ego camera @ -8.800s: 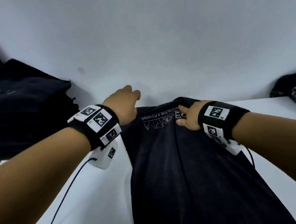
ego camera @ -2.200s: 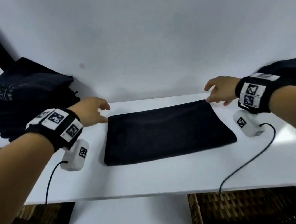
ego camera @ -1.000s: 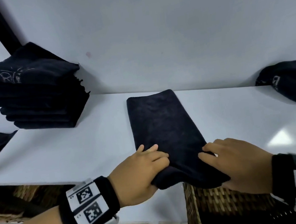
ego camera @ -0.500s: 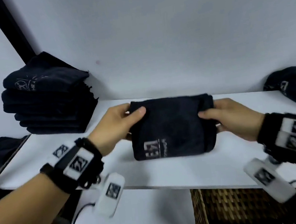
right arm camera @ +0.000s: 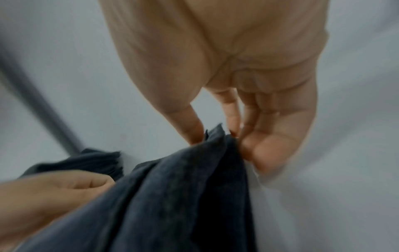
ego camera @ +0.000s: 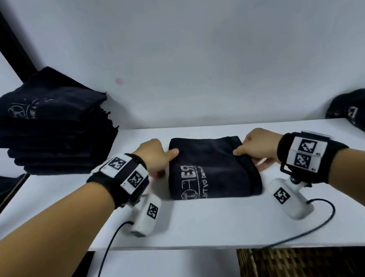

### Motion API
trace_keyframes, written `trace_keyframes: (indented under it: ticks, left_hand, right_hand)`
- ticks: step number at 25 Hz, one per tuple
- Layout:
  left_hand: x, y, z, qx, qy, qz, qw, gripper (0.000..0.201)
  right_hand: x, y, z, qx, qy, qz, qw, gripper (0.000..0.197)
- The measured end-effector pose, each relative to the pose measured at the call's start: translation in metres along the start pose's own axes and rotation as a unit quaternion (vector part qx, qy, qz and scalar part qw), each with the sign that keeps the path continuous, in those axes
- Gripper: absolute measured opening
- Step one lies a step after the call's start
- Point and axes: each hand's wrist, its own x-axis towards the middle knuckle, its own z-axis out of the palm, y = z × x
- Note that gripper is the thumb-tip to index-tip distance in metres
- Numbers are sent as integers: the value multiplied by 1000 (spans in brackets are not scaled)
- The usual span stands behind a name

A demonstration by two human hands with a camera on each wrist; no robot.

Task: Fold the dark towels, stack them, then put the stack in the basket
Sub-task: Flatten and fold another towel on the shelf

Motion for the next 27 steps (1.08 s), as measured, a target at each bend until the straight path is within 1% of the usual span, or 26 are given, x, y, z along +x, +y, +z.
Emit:
trace_keyframes:
  ticks: [1, 3, 4, 5, 7, 8, 9, 10, 11, 13, 15, 17, 18, 20, 21, 23, 24, 26, 27]
  left_hand:
    - [-5, -1, 0, -12, -20, -10, 1000, 48]
    - [-15, -1, 6, -37, -29, -25, 999, 39]
    - [-19, 0, 10, -71, -31, -37, 996, 34]
    - [-22, 3, 13, -129, -35, -47, 990, 30]
    - [-28, 11, 20, -256, -42, -74, 963, 27]
    - [-32, 14, 21, -306, -48, -97, 946, 32]
    - [-36, 16, 20, -337, -65, -117, 932, 41]
    - [-40, 18, 19, -357, -78, -132, 921, 46]
    - [-47, 18, 15, -366, -76, -135, 917, 42]
    - [-58, 16, -1, -358, -31, -121, 925, 24]
    - [-67, 12, -32, -361, 26, -100, 927, 17]
    - [-73, 0, -82, -394, 86, -80, 912, 15]
    - [-76, -6, -112, -390, 123, -72, 910, 15]
    - [-73, -21, -179, -333, 210, -53, 917, 15]
    - [-69, -28, -211, -276, 252, -46, 926, 14]
    - [-54, -41, -264, -118, 306, -56, 943, 18]
    - [-42, -51, -282, -35, 325, -65, 943, 17]
    - [-21, -72, -296, 82, 337, -110, 931, 13]
    - [-12, -82, -294, 117, 333, -137, 925, 19]
  right_hand:
    - [-4, 1, -1, -14, 6, 3, 1000, 25]
    - [-15, 6, 4, -10, -4, 17, 1000, 35]
    - [-19, 9, 7, -6, -5, 17, 1000, 36]
    - [-21, 14, 10, -4, -5, 14, 1000, 37]
    - [-22, 23, 13, 30, -11, 21, 999, 32]
    - [-24, 24, 12, 52, -24, 29, 998, 26]
    - [-25, 25, 11, 63, -38, 35, 997, 21]
    - [-27, 23, 11, 59, -53, 33, 996, 18]
    - [-28, 18, 12, 43, -67, 20, 997, 18]
    - [-32, -5, 13, 39, -82, -23, 996, 18]
    - [-32, -40, 11, 86, -108, -67, 988, 17]
    - [-26, -87, 13, 172, -152, -123, 966, 21]
    - [-23, -113, 16, 217, -170, -154, 949, 23]
    - [-14, -168, 30, 284, -184, -209, 917, 23]
    - [-13, -196, 41, 308, -183, -230, 905, 22]
    - [-9, -245, 66, 346, -177, -255, 886, 24]
    - [-4, -268, 80, 360, -176, -257, 879, 27]
    - [9, -299, 107, 361, -190, -242, 880, 34]
    - [15, -309, 117, 337, -194, -231, 892, 36]
